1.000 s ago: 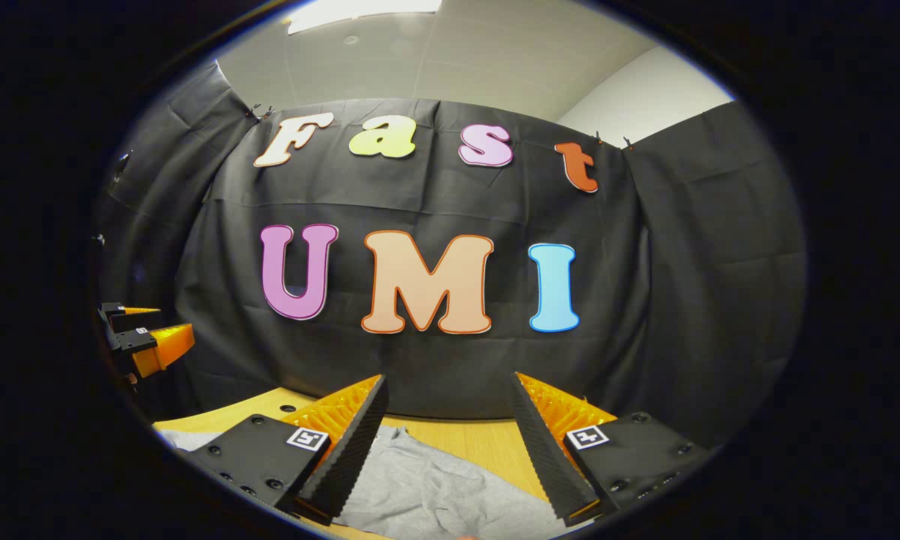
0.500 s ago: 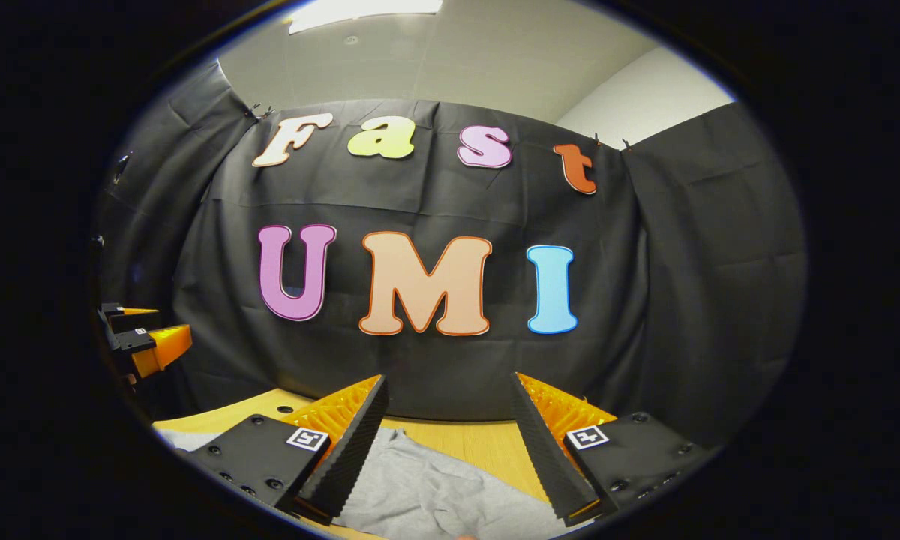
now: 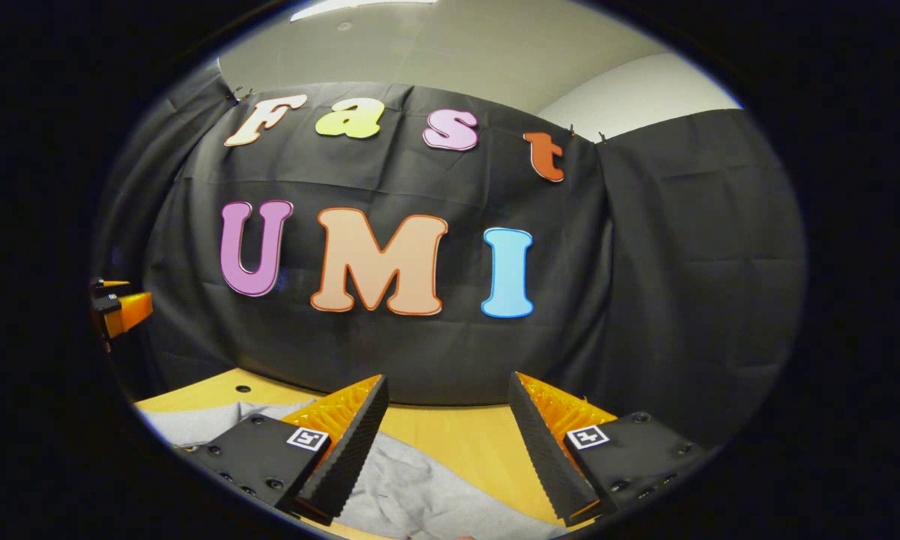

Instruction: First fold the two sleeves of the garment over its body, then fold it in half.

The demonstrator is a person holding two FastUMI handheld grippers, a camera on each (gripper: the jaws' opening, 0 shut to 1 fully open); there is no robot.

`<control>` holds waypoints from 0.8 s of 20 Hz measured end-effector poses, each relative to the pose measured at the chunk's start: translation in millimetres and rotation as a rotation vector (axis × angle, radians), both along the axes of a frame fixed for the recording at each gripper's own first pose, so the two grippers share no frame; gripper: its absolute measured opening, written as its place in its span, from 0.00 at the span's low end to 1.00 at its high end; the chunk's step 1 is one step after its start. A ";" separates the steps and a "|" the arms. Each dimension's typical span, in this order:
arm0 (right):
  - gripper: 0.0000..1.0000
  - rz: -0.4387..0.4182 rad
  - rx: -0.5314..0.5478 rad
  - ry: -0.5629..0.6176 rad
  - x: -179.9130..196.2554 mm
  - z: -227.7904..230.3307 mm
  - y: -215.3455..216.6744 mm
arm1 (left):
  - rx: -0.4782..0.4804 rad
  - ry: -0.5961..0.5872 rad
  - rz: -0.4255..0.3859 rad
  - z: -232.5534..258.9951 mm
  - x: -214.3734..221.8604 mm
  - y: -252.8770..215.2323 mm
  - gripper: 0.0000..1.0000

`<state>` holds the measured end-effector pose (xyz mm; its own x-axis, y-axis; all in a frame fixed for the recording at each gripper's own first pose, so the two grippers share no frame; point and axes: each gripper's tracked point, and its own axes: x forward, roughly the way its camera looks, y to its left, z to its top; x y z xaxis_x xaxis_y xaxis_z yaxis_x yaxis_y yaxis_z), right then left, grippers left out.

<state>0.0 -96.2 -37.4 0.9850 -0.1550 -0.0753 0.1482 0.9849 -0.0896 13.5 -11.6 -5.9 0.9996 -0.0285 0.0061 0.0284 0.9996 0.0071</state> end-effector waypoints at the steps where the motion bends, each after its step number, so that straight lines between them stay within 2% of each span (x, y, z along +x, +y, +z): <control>1: 0.96 -0.020 -0.014 0.010 -2.2 -4.9 -11.6 | 0.001 -0.002 -0.003 0.2 0.6 -1.2 0.96; 2: 0.99 -0.039 -0.020 0.024 -4.3 -10.5 -23.1 | 0.003 -0.005 -0.006 0.9 1.3 -2.7 0.95; 8: 0.99 -0.148 -0.007 0.134 -23.6 -54.2 -86.5 | 0.005 0.009 -0.014 -3.7 2.1 -8.7 0.96; 16: 1.00 -0.254 0.004 0.302 -60.8 -124.3 -146.1 | 0.011 0.011 -0.033 -4.8 3.9 -19.8 0.97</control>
<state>-60.8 -242.3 -161.7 0.8485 -0.3904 -0.3571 0.3549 0.9206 -0.1631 17.3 -31.4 -10.6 0.9981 -0.0618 -0.0052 0.0619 0.9979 0.0180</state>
